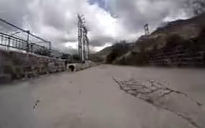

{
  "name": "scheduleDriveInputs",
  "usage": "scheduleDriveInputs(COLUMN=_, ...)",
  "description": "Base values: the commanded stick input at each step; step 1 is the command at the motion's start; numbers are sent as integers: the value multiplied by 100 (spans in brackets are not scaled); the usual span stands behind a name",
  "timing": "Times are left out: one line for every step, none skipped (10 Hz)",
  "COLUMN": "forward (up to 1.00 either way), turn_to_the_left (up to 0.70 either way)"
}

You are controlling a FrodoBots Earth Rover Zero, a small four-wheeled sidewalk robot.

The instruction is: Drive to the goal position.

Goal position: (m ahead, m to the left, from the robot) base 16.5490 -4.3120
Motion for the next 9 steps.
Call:
scheduleDriveInputs(forward=100, turn_to_the_left=0)
scheduleDriveInputs(forward=100, turn_to_the_left=0)
scheduleDriveInputs(forward=100, turn_to_the_left=0)
scheduleDriveInputs(forward=100, turn_to_the_left=0)
scheduleDriveInputs(forward=100, turn_to_the_left=0)
scheduleDriveInputs(forward=100, turn_to_the_left=0)
scheduleDriveInputs(forward=100, turn_to_the_left=0)
scheduleDriveInputs(forward=100, turn_to_the_left=0)
scheduleDriveInputs(forward=100, turn_to_the_left=0)
